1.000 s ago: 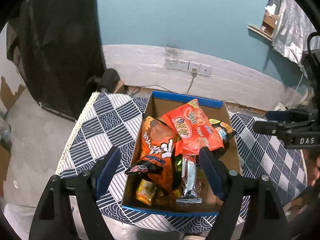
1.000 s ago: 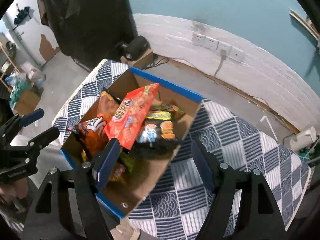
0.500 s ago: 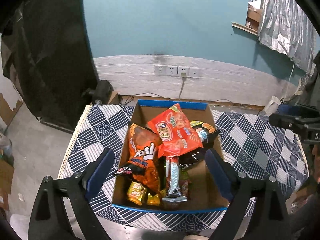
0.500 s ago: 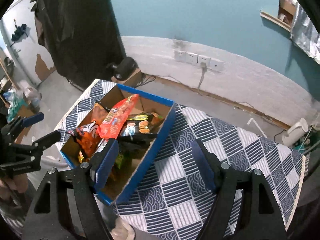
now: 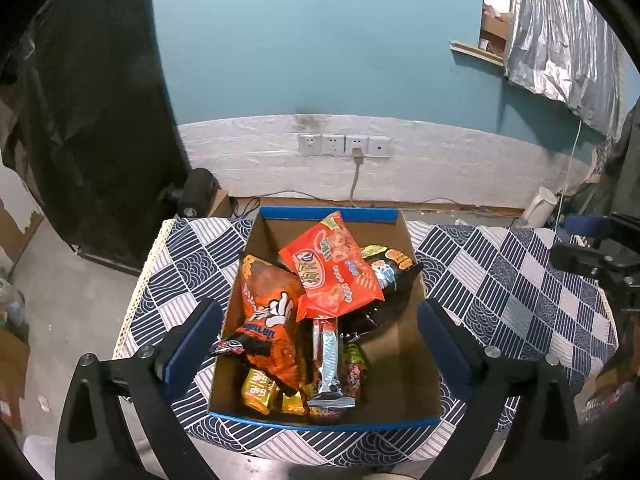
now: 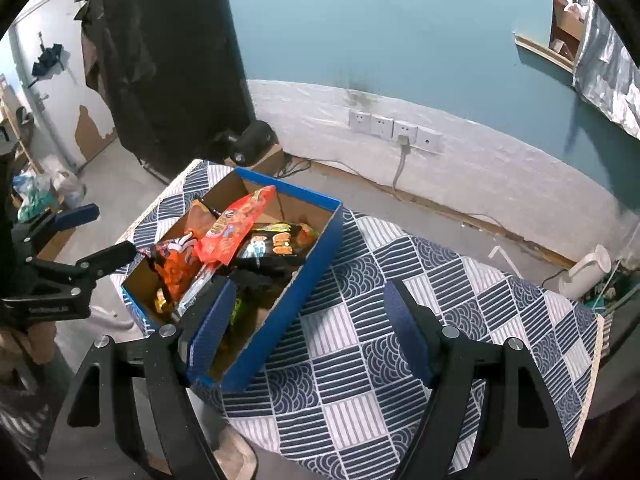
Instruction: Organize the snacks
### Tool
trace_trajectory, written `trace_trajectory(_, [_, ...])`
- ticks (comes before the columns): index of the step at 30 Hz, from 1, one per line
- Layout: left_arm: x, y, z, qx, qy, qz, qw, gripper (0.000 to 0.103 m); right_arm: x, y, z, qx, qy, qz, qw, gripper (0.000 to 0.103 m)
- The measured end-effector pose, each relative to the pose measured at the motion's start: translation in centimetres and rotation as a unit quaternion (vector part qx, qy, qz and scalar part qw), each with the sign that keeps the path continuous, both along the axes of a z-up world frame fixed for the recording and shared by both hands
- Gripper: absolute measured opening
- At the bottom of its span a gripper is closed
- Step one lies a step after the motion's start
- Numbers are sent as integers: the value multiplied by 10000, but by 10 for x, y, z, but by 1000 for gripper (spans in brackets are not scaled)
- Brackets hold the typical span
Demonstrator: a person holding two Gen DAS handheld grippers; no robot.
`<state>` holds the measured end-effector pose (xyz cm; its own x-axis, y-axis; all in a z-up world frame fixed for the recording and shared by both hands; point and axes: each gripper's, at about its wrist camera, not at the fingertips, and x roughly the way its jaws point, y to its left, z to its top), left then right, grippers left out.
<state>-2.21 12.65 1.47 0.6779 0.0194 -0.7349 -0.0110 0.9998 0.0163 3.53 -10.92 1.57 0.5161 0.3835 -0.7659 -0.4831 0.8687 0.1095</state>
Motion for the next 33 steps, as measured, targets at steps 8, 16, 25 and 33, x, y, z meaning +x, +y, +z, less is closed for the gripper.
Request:
trace_trajectory(8, [4,-9,2,-52,44,-42,10000,99,1,-10,-2,47,23,-34,10000,76])
trace_trajectory(16, [6,-17,3,-75,55,-92,9999,99,1,-25,-5,102,102,-146,9998,76])
trace_trajectory(25, [8,-25,0,2,133,-173,9998,99,0,-29,-5,148,135,-155,9997,76])
trace_trajectory(33, [9,-26,-1,27,149,-171,9997,99,-1,-29,-6,184,182,-150,9996,76])
